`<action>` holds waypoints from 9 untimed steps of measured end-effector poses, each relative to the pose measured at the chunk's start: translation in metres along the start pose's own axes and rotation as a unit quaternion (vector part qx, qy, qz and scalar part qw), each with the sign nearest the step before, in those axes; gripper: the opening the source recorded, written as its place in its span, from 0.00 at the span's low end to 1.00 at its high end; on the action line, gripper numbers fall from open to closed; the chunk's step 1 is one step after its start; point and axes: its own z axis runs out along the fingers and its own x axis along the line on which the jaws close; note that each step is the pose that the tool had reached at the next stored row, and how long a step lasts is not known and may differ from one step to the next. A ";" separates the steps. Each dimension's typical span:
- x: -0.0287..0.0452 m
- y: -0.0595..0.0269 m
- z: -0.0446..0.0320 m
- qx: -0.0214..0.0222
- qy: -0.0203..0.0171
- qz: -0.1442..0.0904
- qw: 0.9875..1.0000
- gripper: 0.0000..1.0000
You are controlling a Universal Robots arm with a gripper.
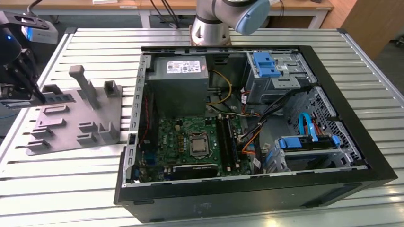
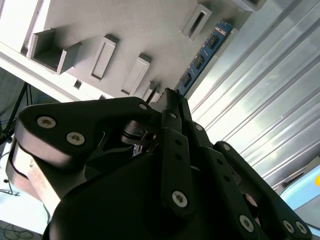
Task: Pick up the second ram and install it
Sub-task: 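Pick up the second ram and move it above second insertion slot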
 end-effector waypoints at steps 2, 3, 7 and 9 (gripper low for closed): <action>-0.0001 0.0001 -0.0020 0.000 0.000 0.000 1.000 0.14; -0.0001 0.0001 -0.0030 0.000 0.000 0.000 1.000 0.14; -0.0003 0.0002 -0.0068 0.000 0.000 0.000 1.000 0.14; -0.0003 0.0003 -0.0087 0.000 0.000 0.000 1.000 0.14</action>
